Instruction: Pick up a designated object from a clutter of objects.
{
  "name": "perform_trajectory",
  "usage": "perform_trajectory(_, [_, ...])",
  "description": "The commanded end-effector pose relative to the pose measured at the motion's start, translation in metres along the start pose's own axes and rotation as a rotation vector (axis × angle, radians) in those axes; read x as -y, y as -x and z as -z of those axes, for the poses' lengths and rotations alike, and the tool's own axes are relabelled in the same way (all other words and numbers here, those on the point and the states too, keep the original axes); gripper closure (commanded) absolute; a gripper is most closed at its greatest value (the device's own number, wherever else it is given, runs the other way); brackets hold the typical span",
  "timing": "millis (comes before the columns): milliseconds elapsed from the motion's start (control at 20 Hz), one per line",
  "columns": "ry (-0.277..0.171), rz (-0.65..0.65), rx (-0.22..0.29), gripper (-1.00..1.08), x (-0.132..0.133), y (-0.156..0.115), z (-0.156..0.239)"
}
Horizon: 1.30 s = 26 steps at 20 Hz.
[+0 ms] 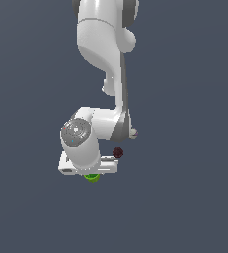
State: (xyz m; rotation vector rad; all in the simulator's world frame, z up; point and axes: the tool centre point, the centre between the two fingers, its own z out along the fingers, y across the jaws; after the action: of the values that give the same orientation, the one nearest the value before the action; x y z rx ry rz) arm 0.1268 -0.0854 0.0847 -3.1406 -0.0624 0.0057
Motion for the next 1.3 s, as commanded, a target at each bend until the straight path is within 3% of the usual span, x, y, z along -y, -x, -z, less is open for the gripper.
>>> perform_trajectory(0, [0.000, 0.000, -0.002, 1.08, 0.009, 0.011, 0.014])
perform_trajectory(1250, [0.003, 0.001, -0.003, 1.08, 0.114, 0.144, 0.175])
